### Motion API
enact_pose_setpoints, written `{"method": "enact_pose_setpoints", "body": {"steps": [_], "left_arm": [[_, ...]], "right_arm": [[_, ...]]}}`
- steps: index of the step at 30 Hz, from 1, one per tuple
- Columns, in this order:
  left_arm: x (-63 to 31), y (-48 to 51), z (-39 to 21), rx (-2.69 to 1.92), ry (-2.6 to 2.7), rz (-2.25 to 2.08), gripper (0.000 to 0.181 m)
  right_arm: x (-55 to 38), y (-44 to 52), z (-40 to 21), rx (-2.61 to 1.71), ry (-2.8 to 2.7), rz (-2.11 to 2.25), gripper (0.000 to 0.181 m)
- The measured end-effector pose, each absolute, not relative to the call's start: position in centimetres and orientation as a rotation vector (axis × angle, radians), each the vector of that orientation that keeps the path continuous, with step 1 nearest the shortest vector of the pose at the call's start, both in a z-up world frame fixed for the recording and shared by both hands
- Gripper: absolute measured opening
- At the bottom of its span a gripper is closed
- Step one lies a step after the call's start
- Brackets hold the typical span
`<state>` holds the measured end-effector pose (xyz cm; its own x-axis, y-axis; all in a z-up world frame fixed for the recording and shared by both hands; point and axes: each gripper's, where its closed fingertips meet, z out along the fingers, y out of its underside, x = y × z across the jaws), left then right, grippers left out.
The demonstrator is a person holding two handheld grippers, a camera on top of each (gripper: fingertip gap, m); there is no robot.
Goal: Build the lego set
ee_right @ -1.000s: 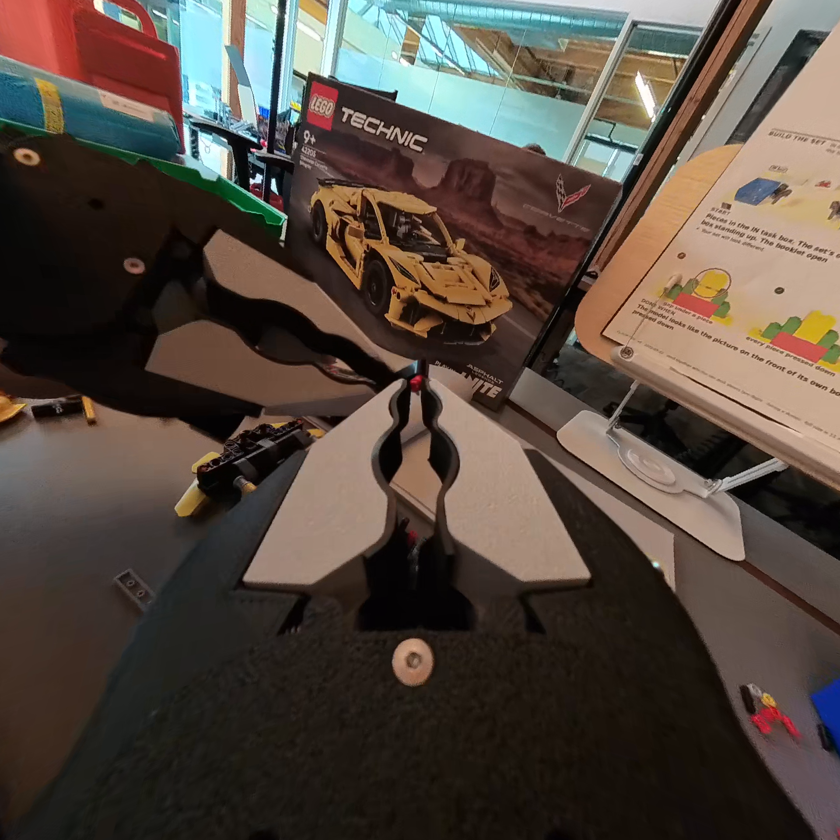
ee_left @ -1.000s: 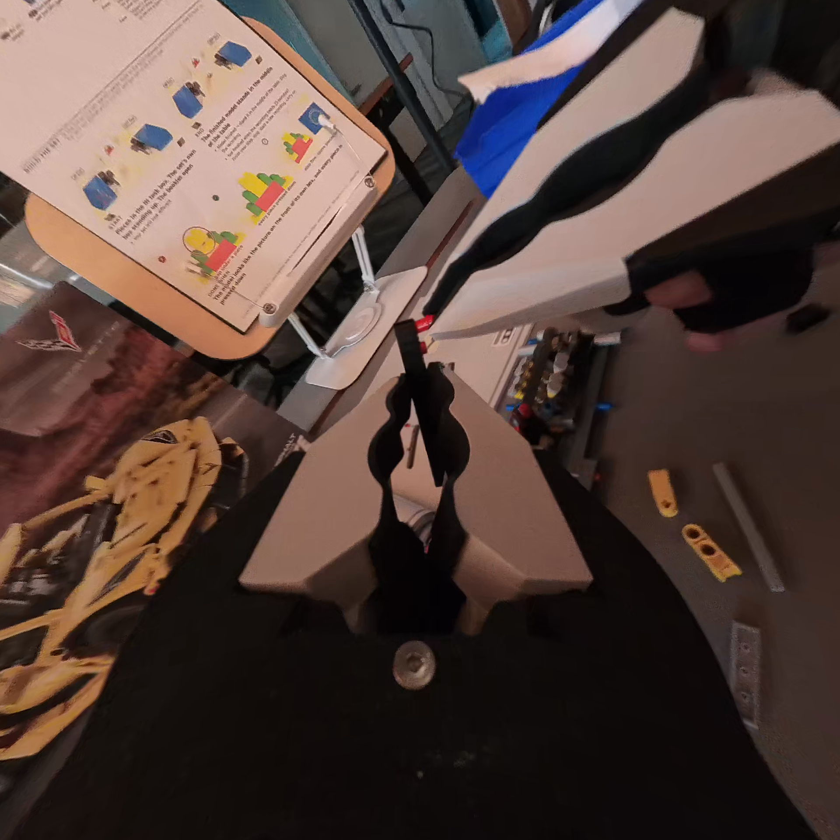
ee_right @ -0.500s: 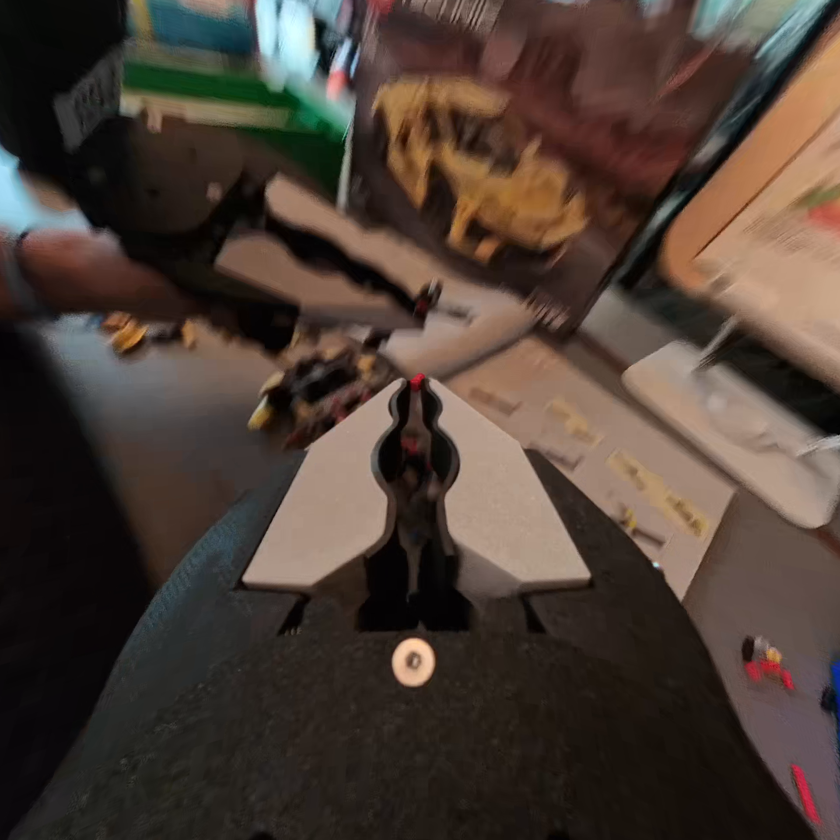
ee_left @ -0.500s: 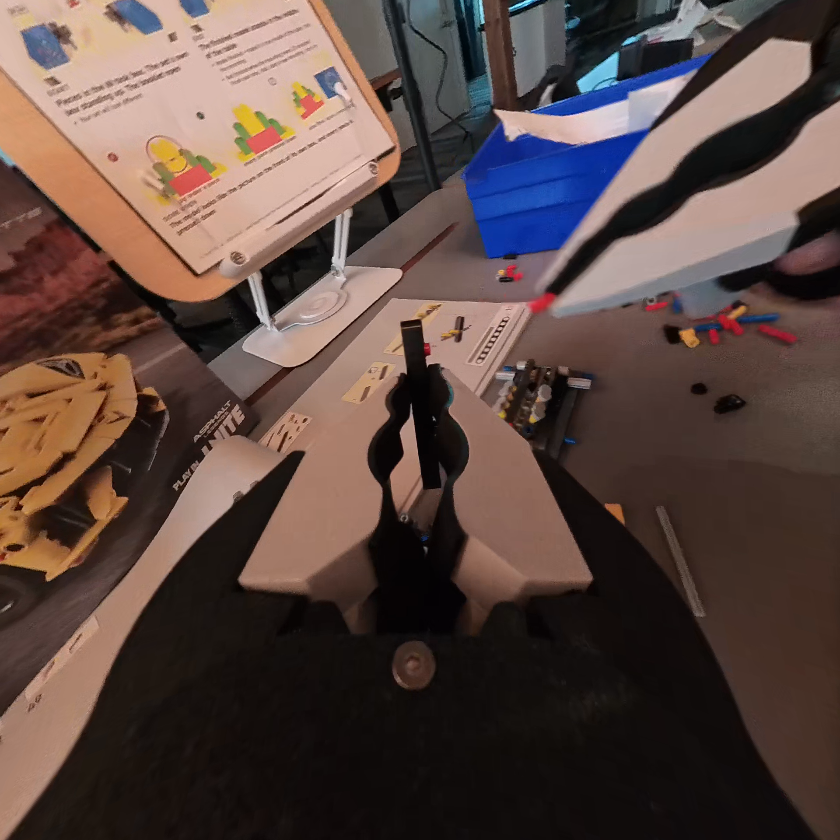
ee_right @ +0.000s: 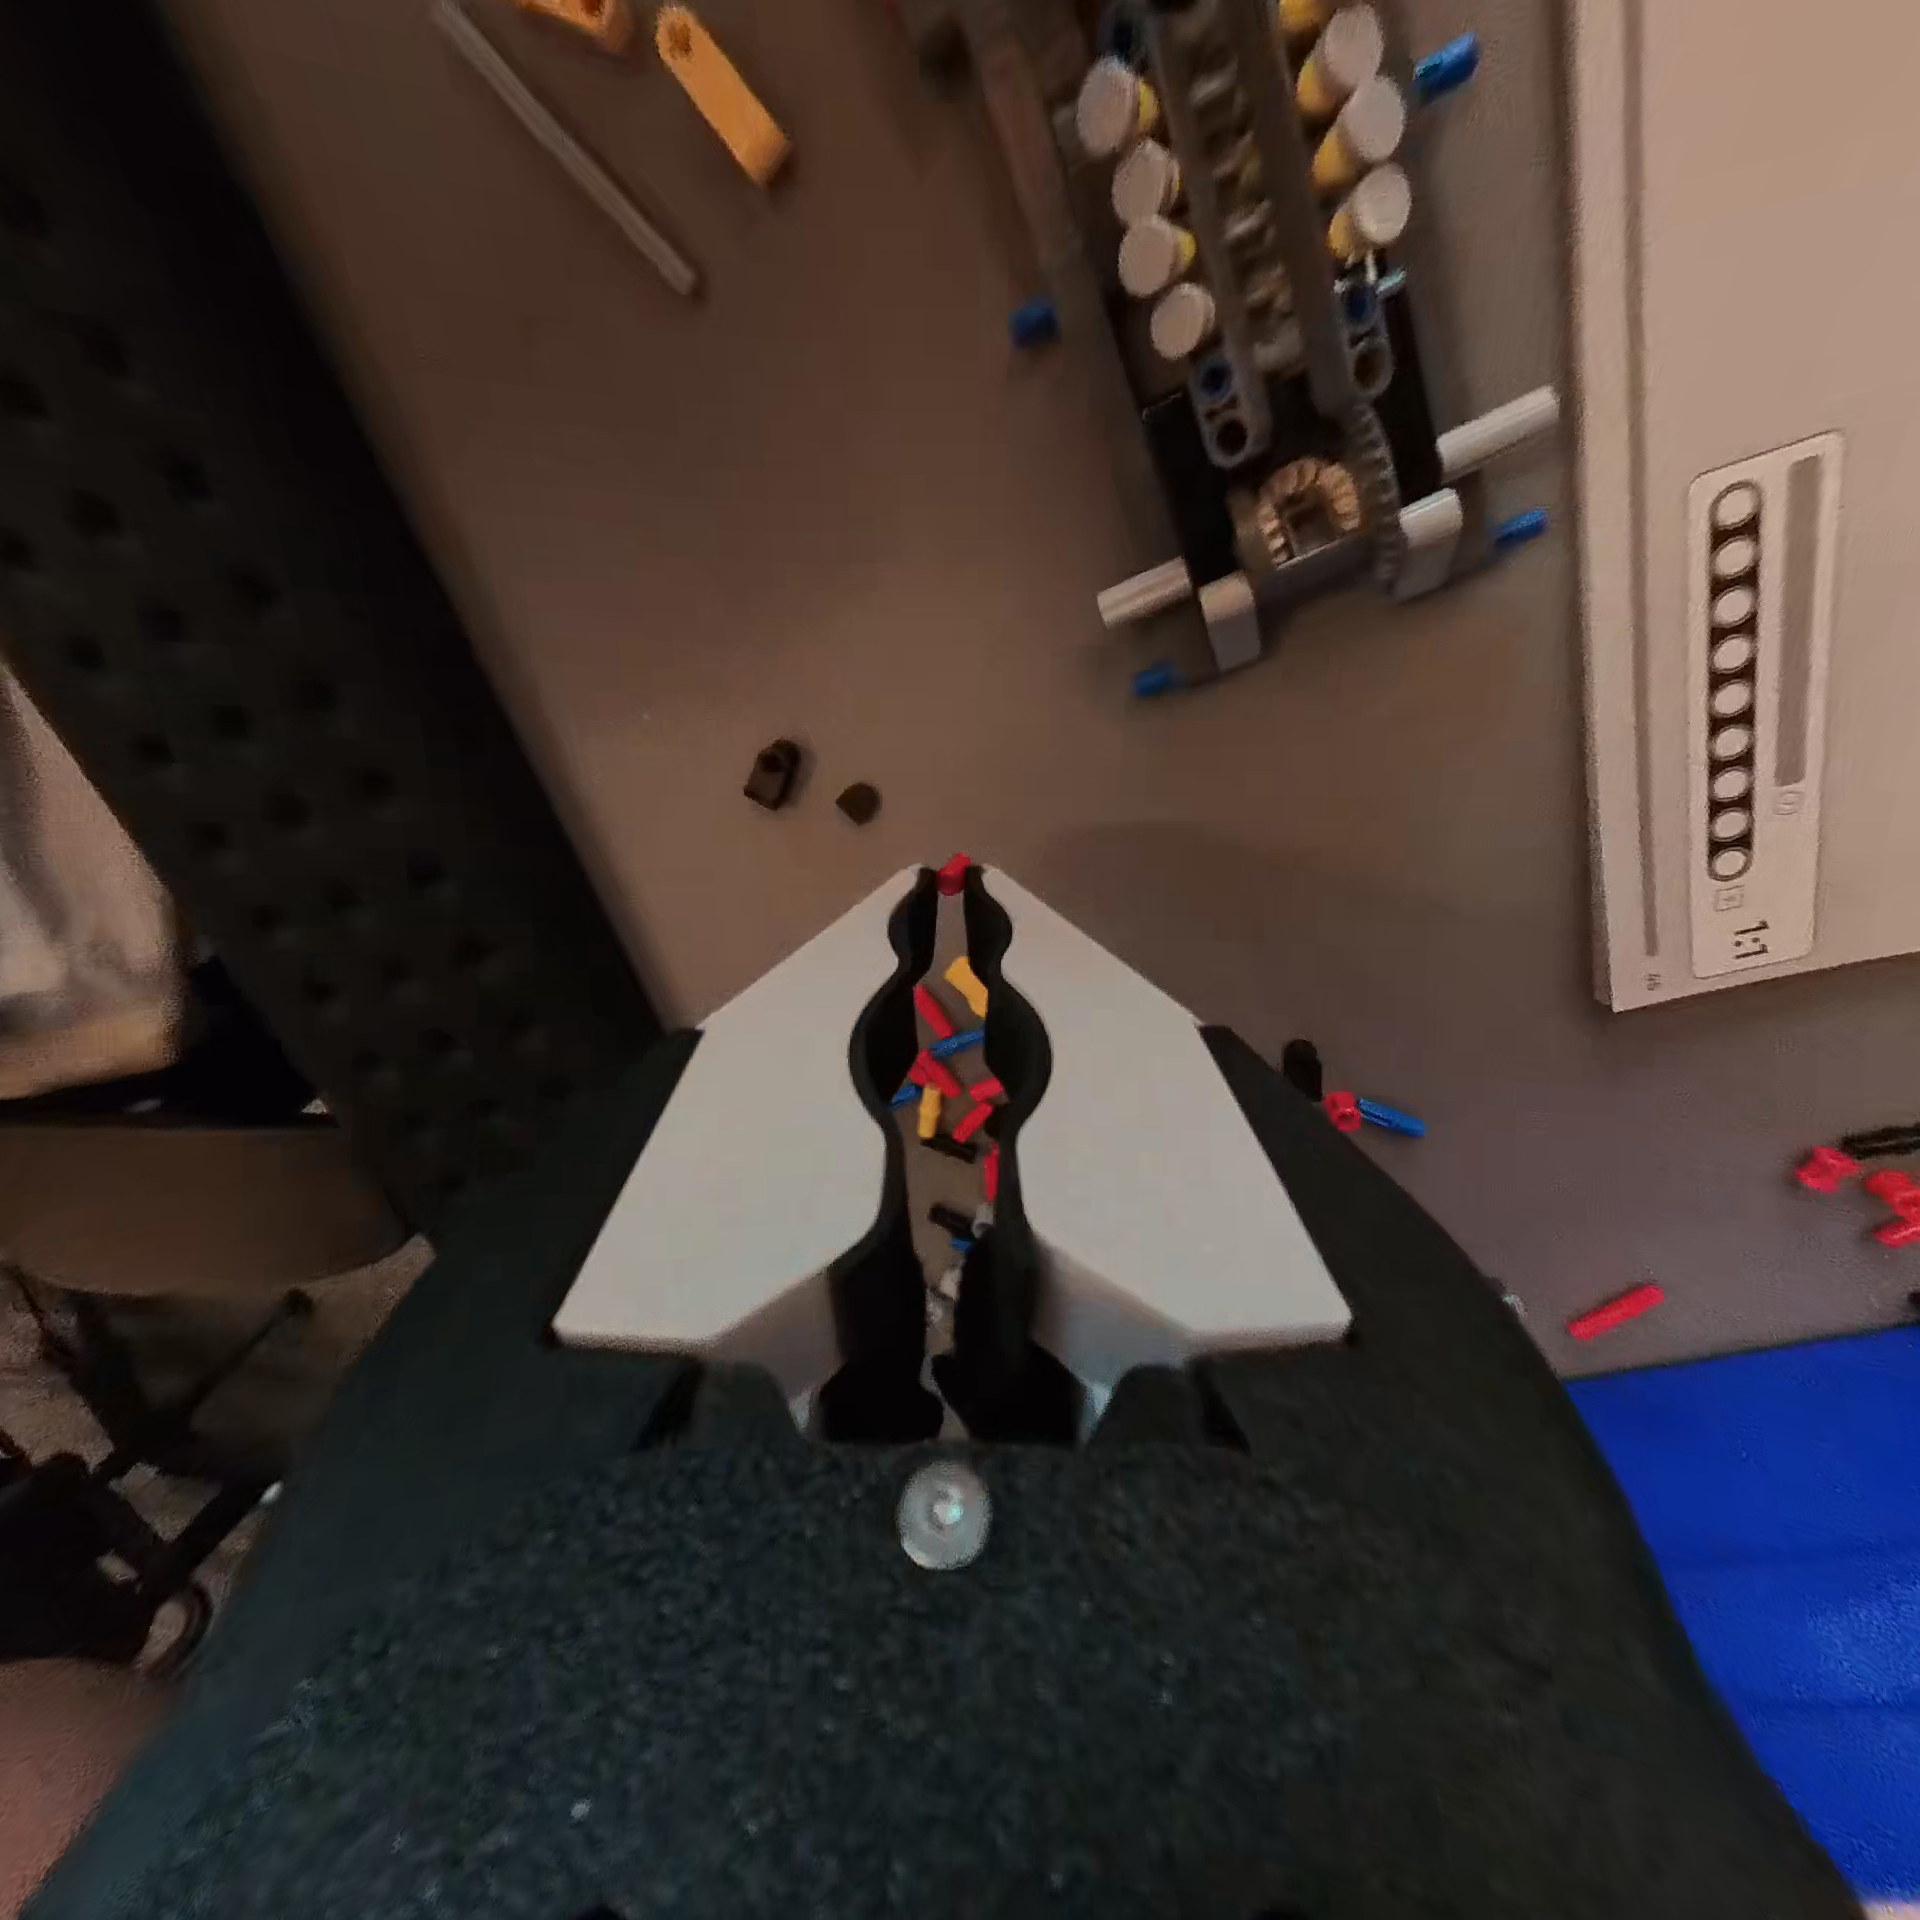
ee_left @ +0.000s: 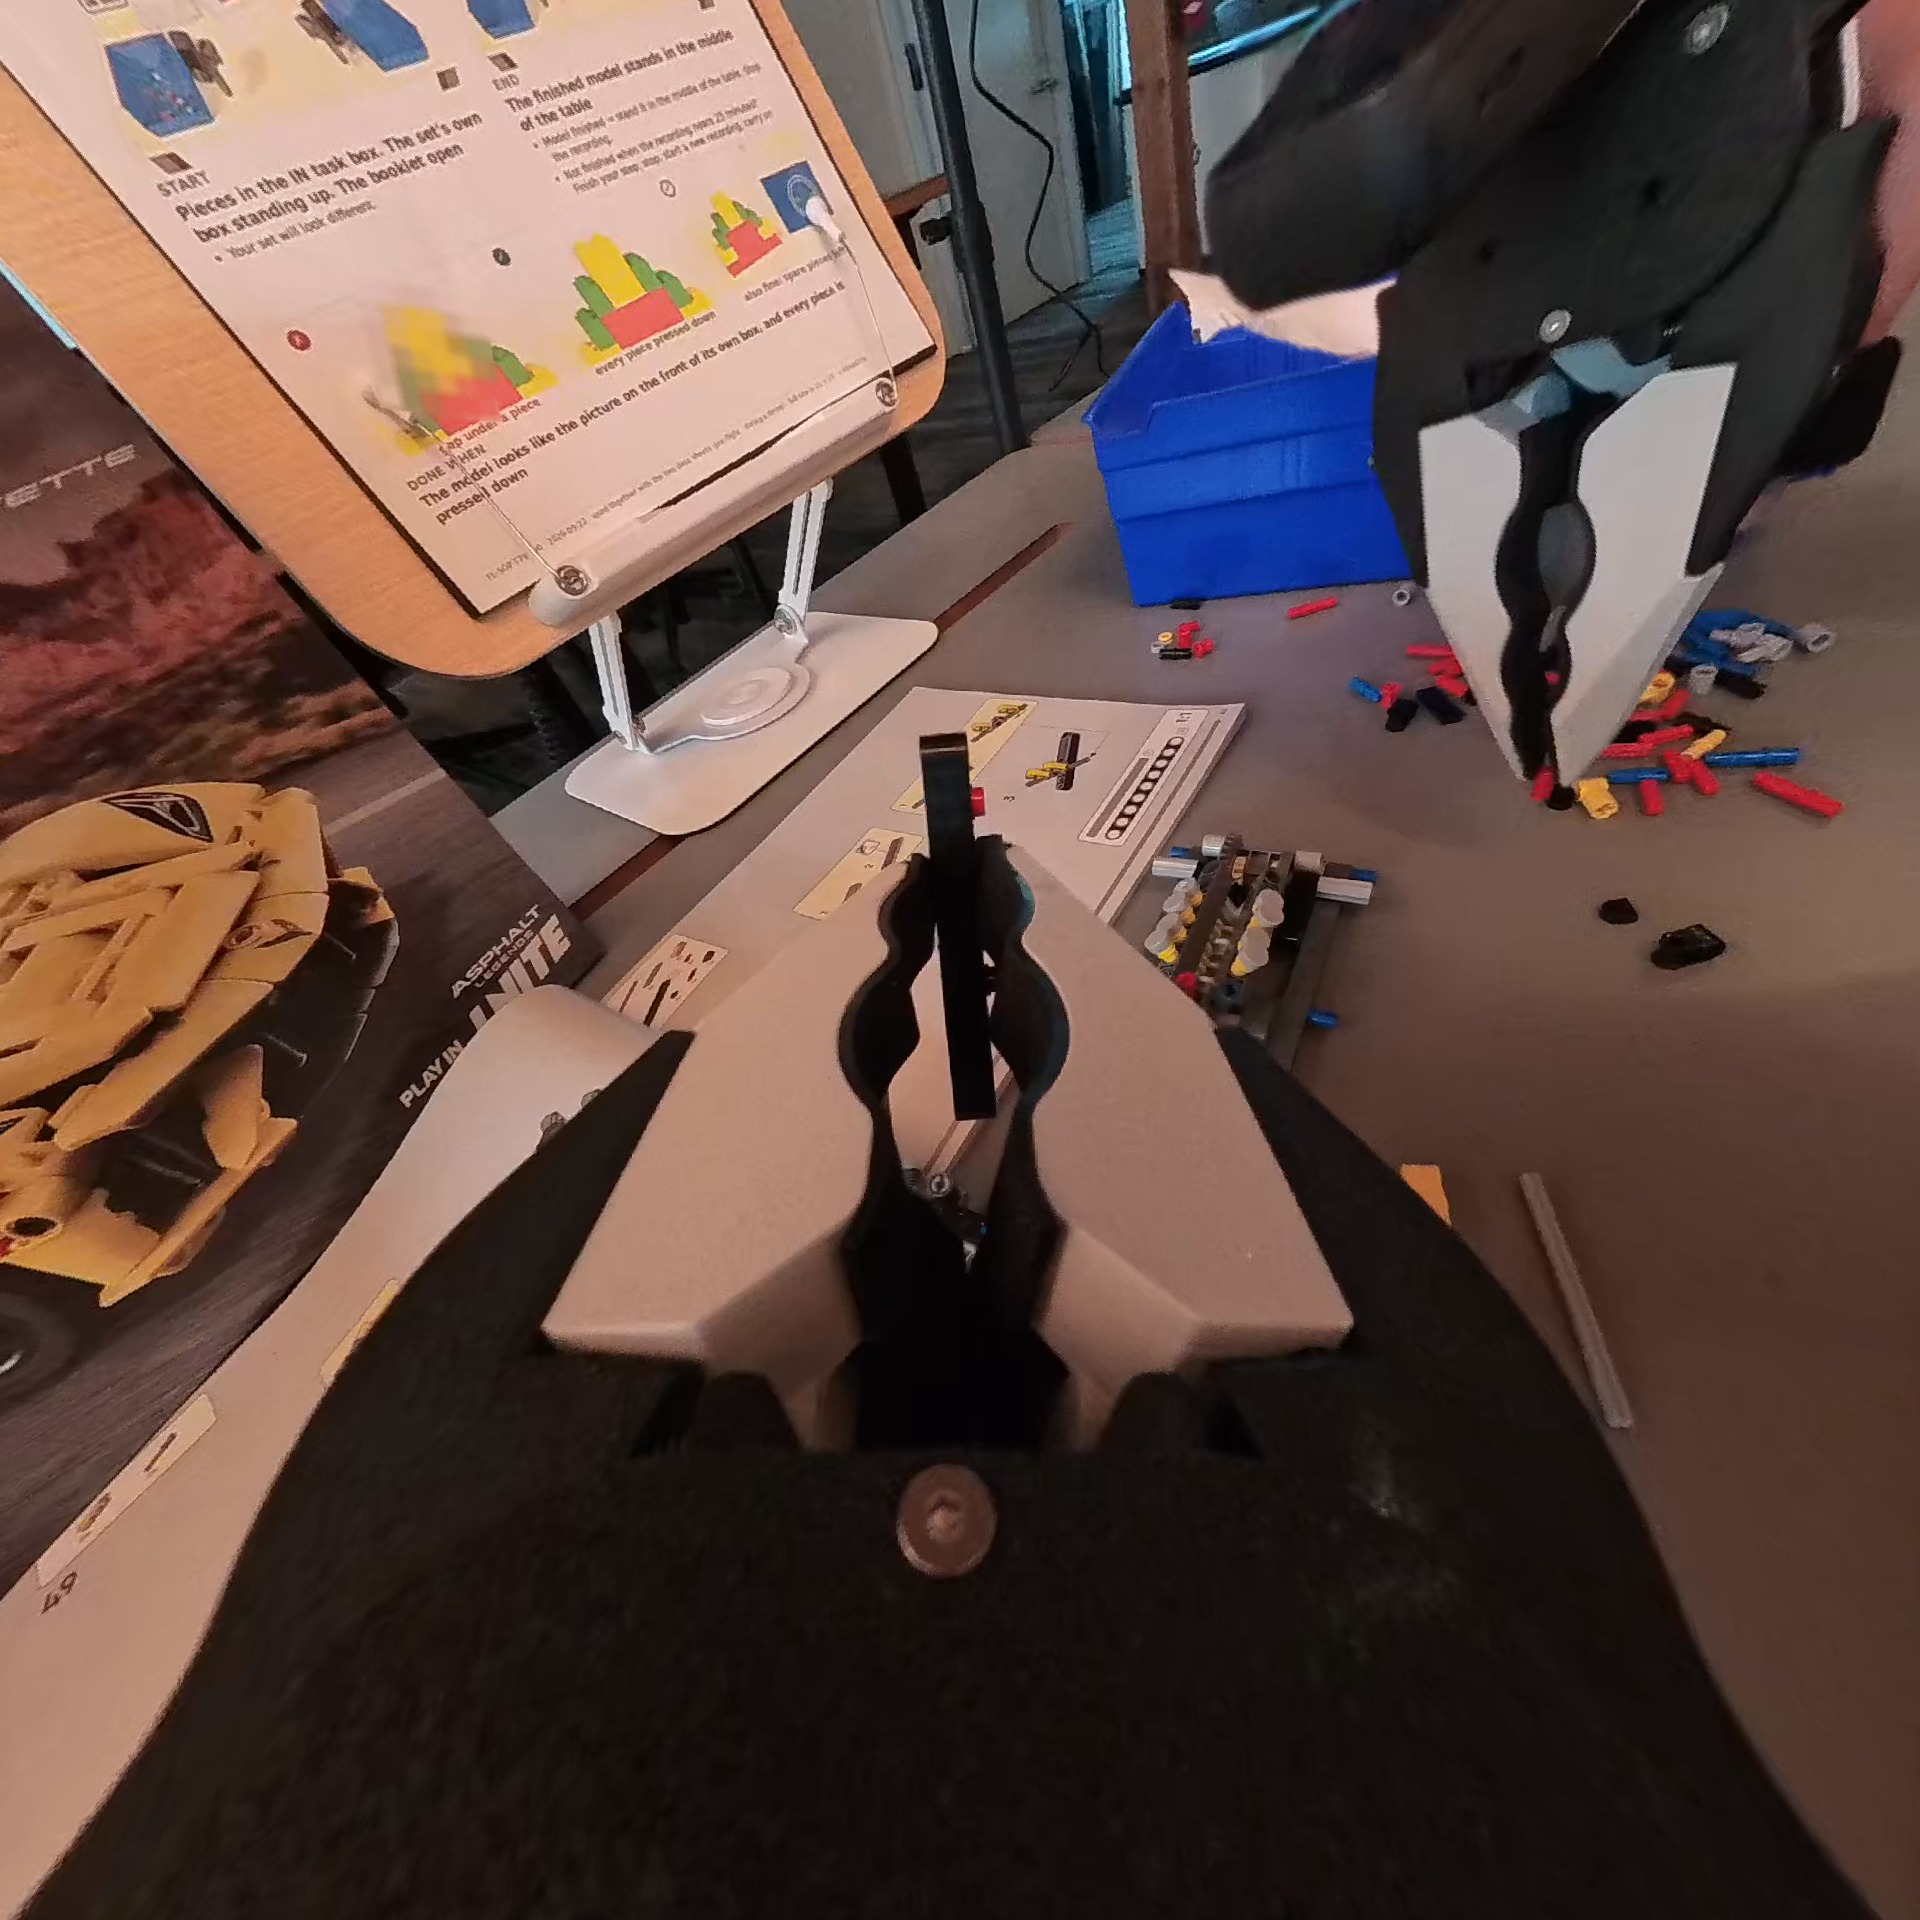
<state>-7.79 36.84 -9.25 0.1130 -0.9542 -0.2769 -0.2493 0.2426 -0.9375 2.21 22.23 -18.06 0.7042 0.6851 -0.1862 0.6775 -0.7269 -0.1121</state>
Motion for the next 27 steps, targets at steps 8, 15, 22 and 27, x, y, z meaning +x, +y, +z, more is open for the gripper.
{"method": "enact_pose_setpoints", "body": {"steps": [8, 15, 22, 27], "left_arm": [[-7.8, 36.6, -9.0, -1.211, 1.385, -0.768, 0.006], [-7.9, 36.4, -8.7, -1.196, 1.382, -0.770, 0.006], [-8.0, 36.4, -8.4, -1.183, 1.376, -0.766, 0.006], [-8.0, 36.3, -8.4, -1.179, 1.379, -0.763, 0.006]], "right_arm": [[2.9, 21.5, -20.3, -2.934, -1.188, 0.288, 0.005], [3.3, 21.4, -20.8, -2.968, -1.217, 0.216, 0.005], [3.6, 21.4, -21.0, -2.958, -1.255, 0.115, 0.005], [3.6, 21.4, -21.0, -2.936, -1.269, 0.093, 0.006]]}}
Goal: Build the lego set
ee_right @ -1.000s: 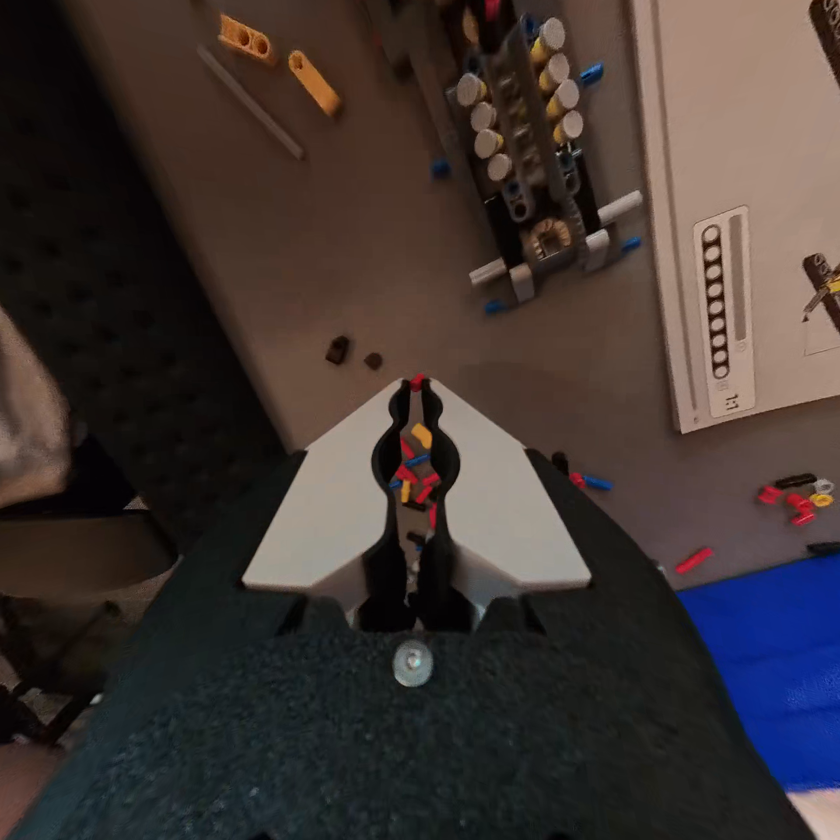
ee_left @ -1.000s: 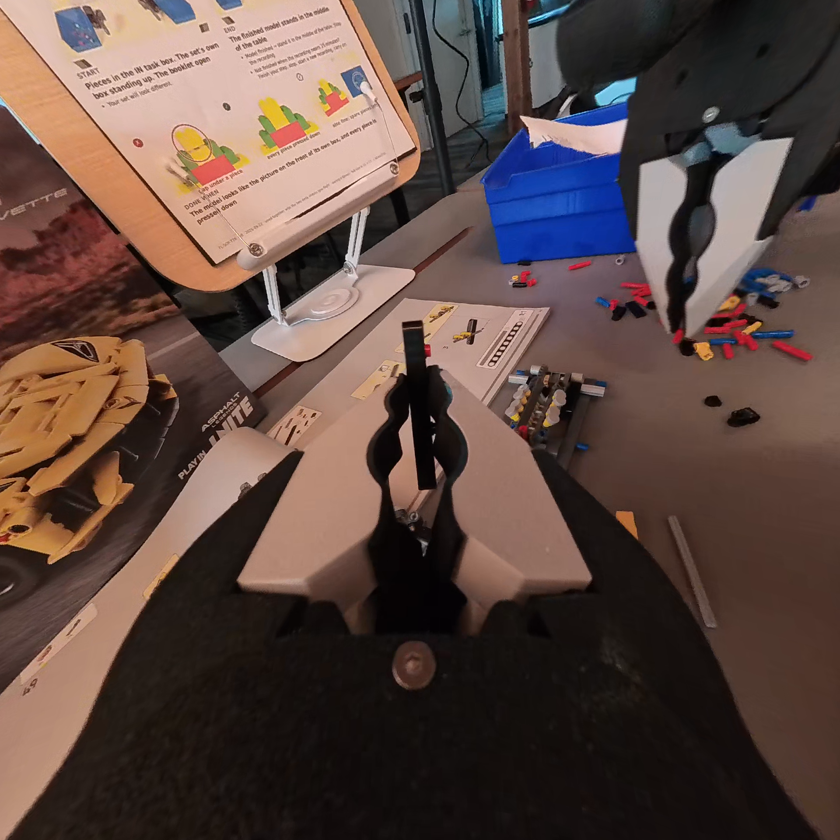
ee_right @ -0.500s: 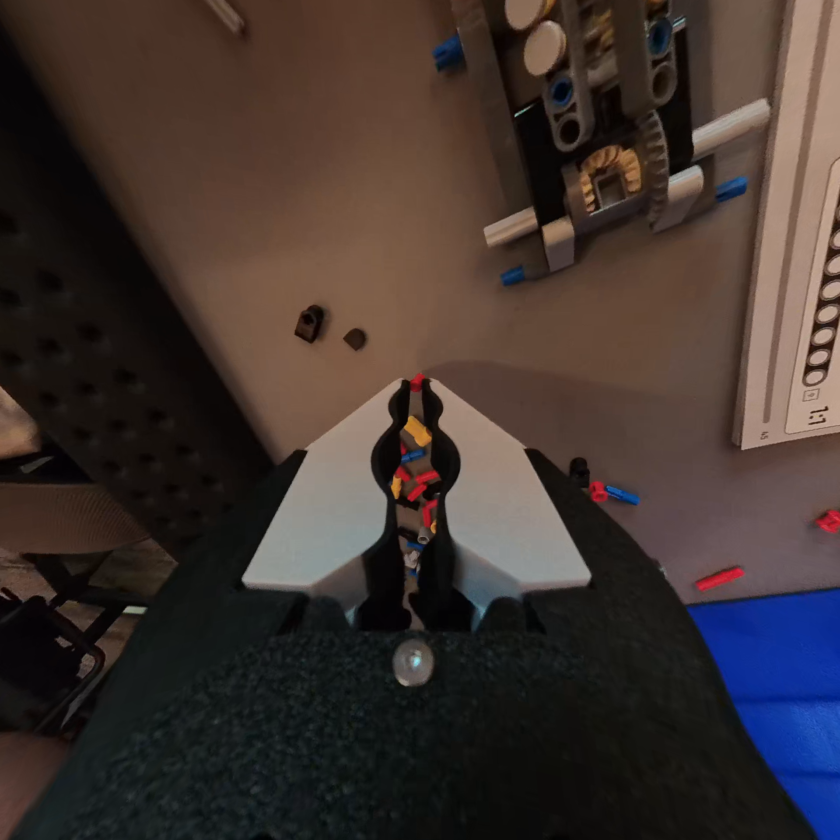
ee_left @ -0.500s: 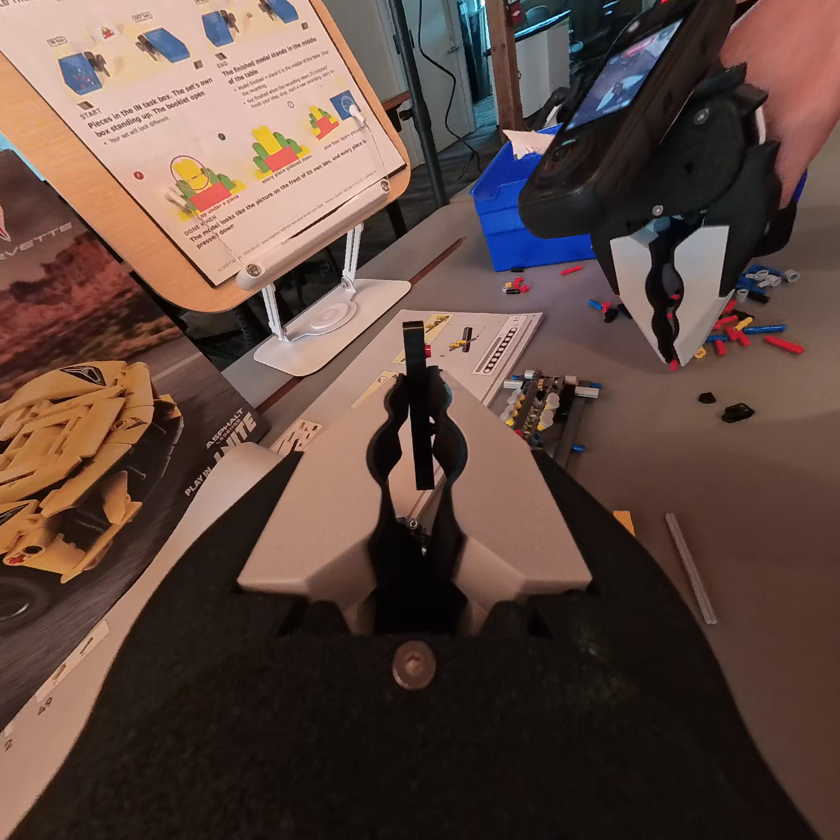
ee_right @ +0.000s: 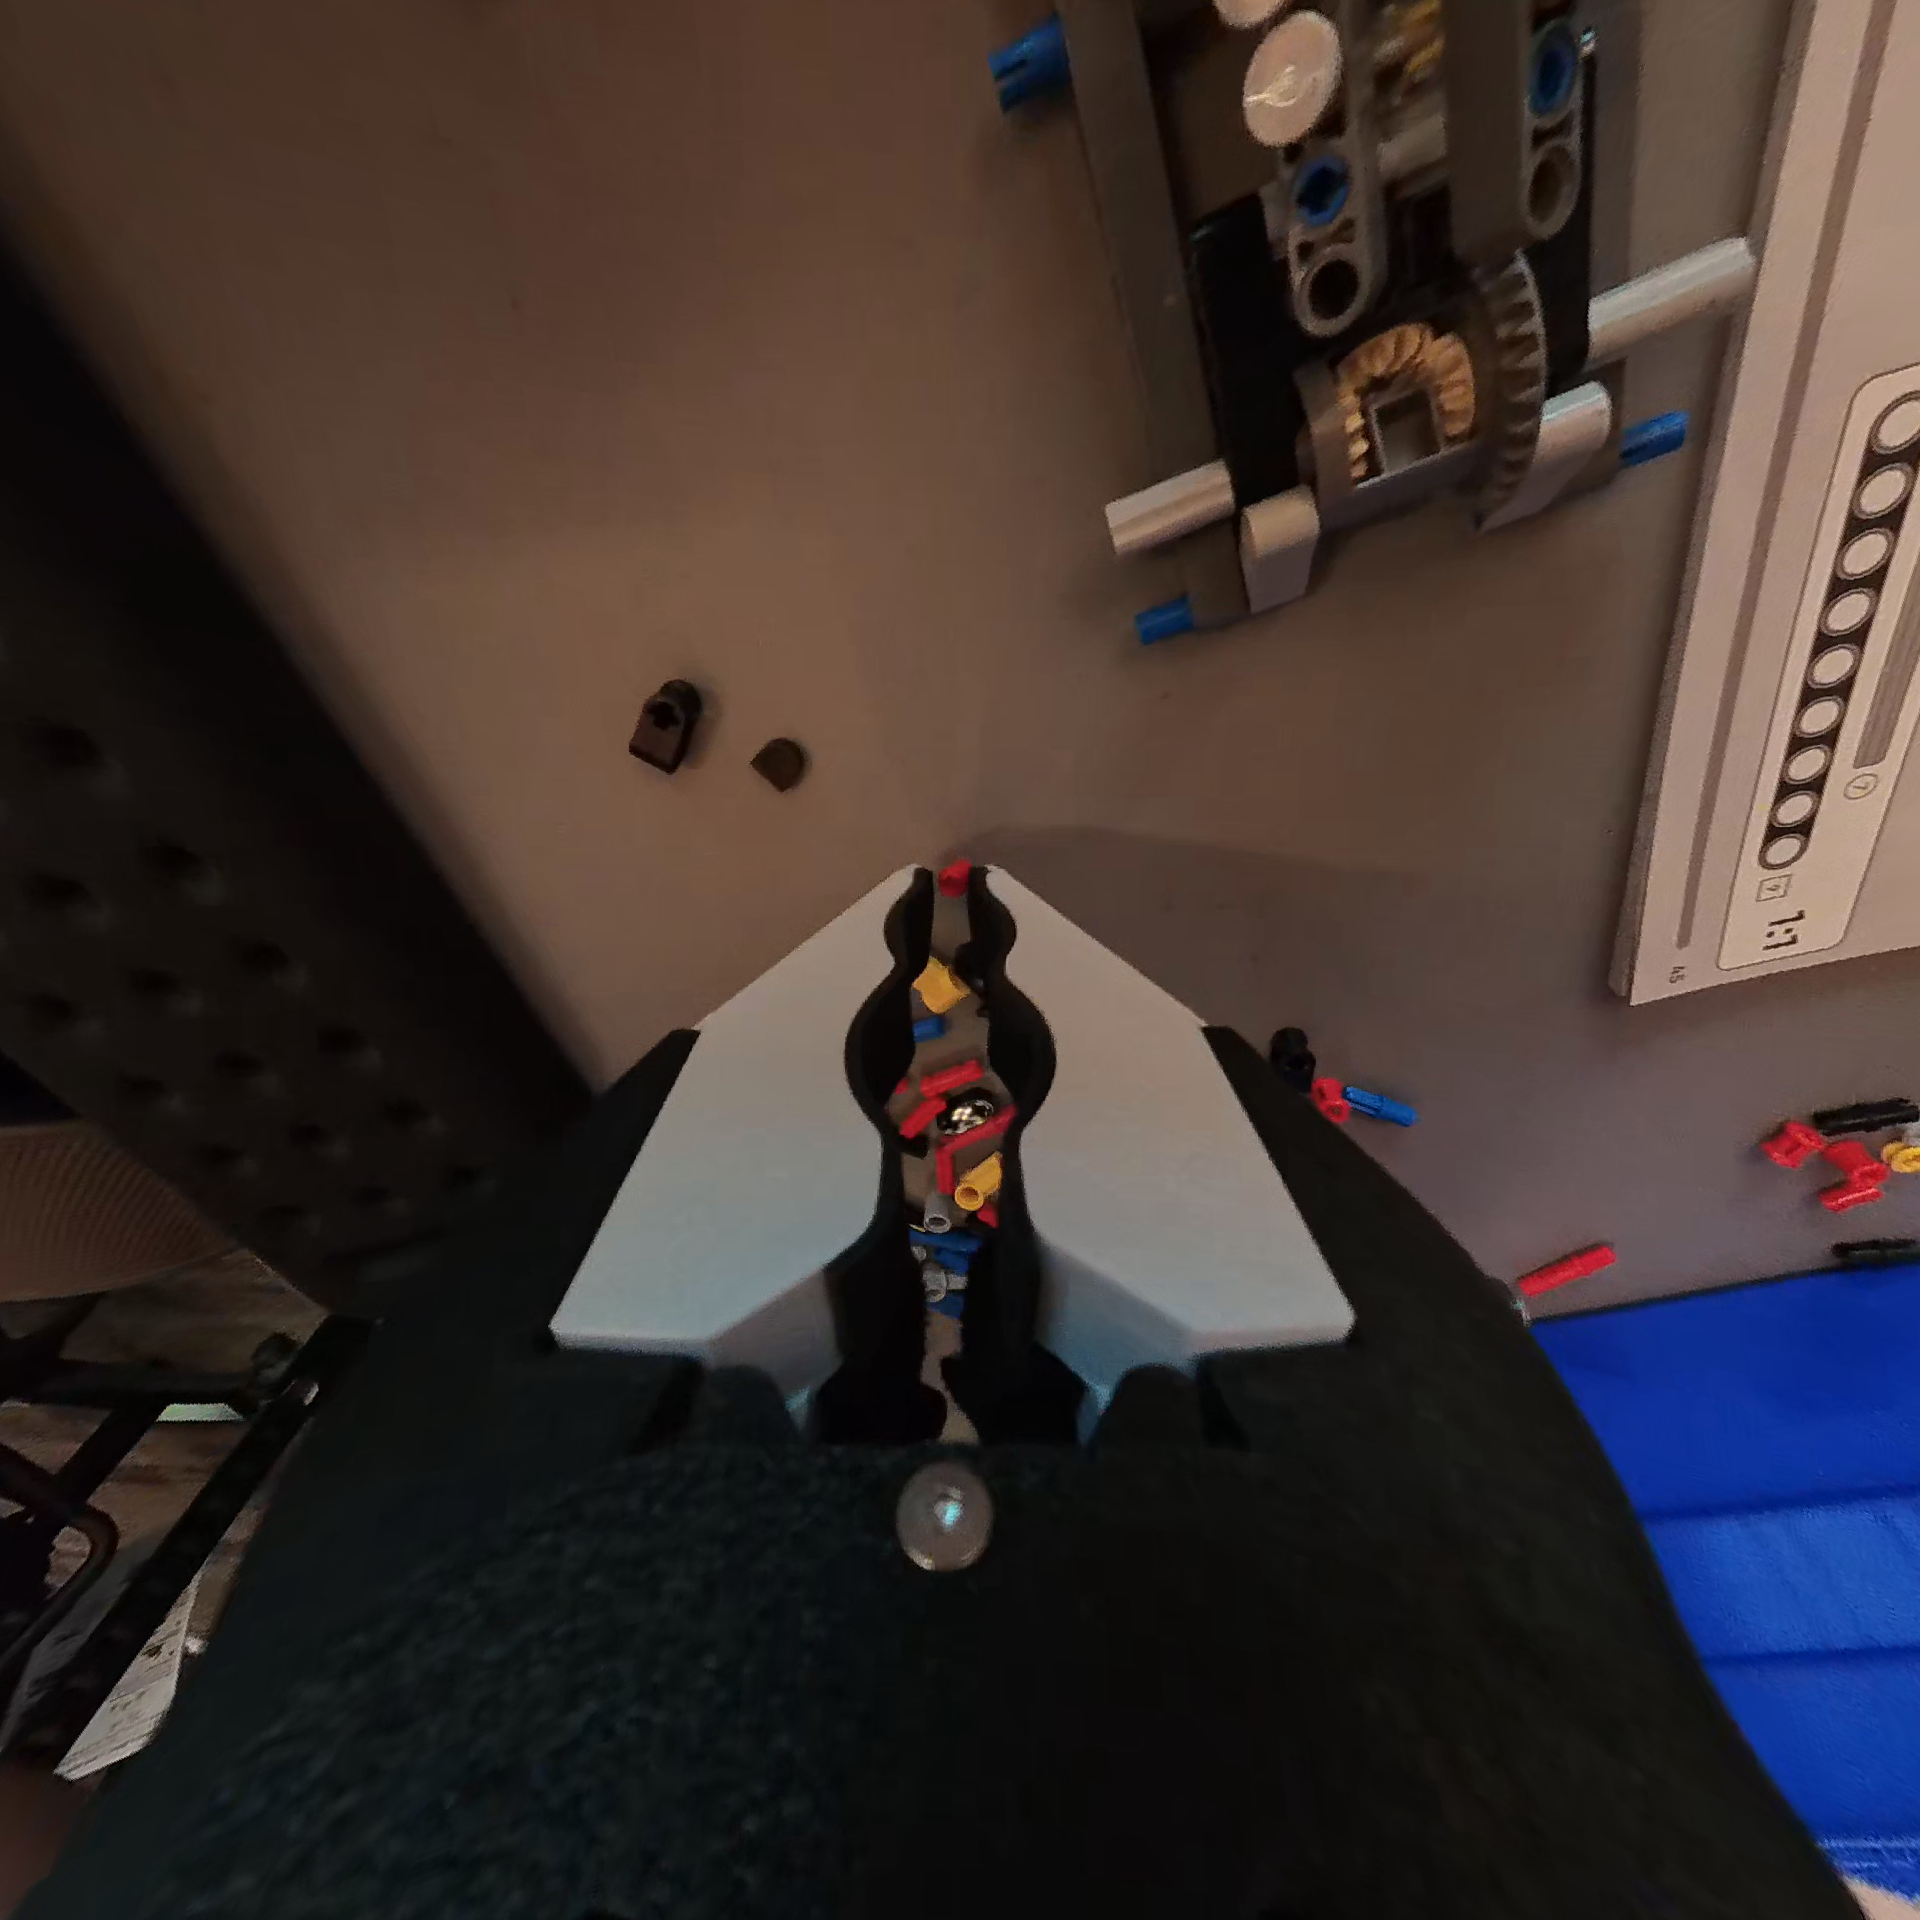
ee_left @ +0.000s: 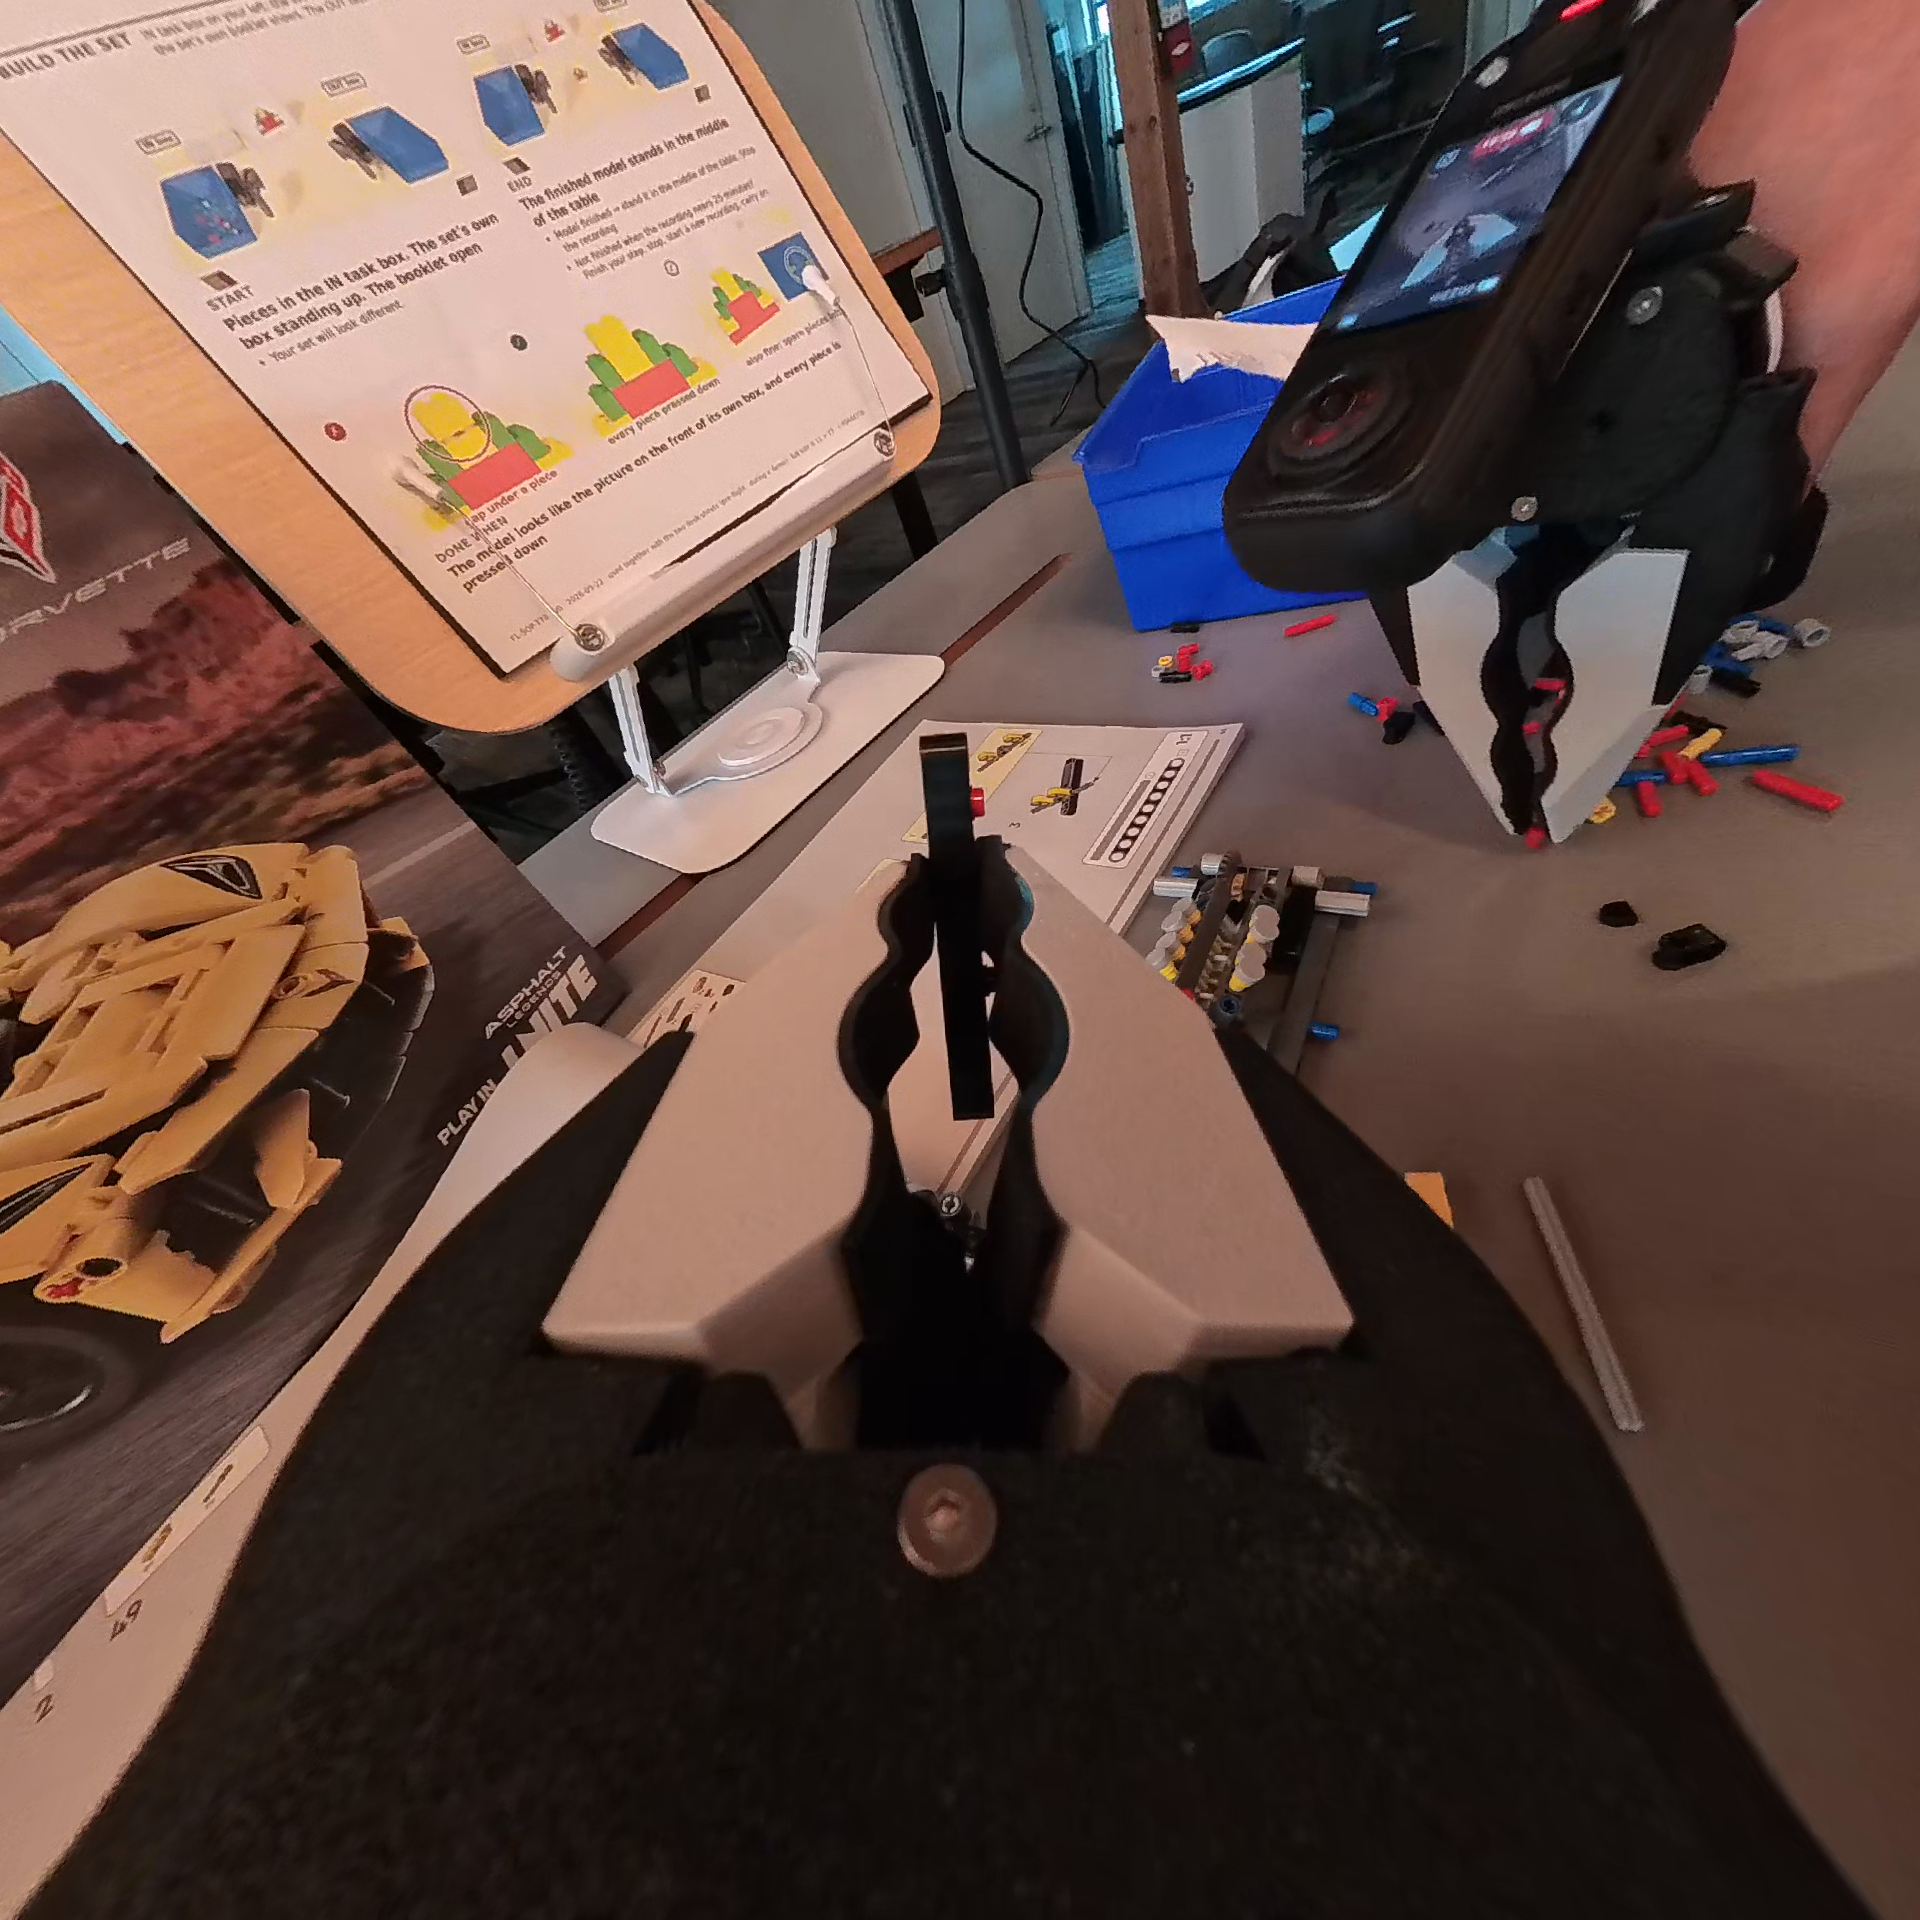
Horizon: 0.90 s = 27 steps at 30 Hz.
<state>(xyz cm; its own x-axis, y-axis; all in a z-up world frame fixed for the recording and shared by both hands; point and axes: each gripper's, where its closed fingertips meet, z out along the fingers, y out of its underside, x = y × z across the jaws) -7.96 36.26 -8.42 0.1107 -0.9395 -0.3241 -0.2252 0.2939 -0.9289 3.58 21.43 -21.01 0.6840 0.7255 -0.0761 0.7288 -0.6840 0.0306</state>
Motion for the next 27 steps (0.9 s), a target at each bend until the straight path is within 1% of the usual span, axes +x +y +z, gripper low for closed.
{"method": "enact_pose_setpoints", "body": {"steps": [11, 27], "left_arm": [[-7.92, 36.23, -8.56, -1.180, 1.384, -0.761, 0.006], [-7.73, 35.86, -8.91, -1.166, 1.406, -0.745, 0.006]], "right_arm": [[3.93, 21.26, -21.38, 2.844, 1.217, -0.074, 0.012], [3.60, 21.71, -20.85, 2.954, 1.255, -0.112, 0.013]]}}
